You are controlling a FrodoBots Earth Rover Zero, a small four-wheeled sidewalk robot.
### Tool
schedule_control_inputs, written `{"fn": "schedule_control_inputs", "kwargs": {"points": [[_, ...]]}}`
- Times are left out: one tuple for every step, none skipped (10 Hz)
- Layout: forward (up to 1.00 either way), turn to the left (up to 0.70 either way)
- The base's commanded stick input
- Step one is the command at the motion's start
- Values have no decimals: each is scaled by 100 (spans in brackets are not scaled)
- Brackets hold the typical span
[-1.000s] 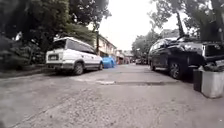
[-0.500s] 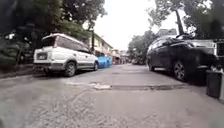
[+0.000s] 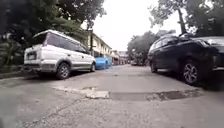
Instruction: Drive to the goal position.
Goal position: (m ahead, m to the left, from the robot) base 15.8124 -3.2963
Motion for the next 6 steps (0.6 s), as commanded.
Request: {"fn": "schedule_control_inputs", "kwargs": {"points": [[100,-12],[100,0],[100,0],[100,0],[100,-12],[100,-27]]}}
